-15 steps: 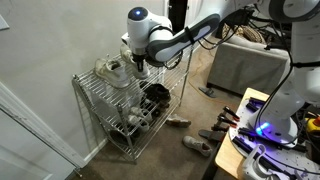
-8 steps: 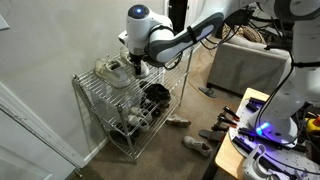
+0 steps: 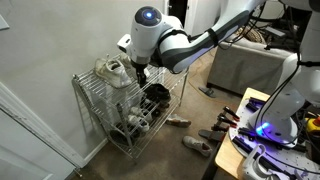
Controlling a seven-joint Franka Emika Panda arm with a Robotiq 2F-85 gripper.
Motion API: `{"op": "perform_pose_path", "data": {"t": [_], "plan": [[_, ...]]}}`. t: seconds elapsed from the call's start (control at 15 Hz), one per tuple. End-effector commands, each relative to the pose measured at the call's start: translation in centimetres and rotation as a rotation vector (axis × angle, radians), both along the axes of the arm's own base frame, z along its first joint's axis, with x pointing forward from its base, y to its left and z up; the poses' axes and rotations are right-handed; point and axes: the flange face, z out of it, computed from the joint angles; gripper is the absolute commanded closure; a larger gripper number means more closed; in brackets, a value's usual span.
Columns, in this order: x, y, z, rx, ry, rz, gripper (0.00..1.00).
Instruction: Remove the white shoe from the middle rack and put it in the middle of the two shoes on the top rack
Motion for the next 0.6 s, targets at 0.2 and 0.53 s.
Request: {"op": "perform_pose_path", "data": {"t": [0.2,0.53], "plan": [[-9.7,-0.3,-1.6,-0.044,-0.030,0.074,0.00],[-13.4,-1.4,-2.0,-0.044,-0.126,0.090,0.00]]}}
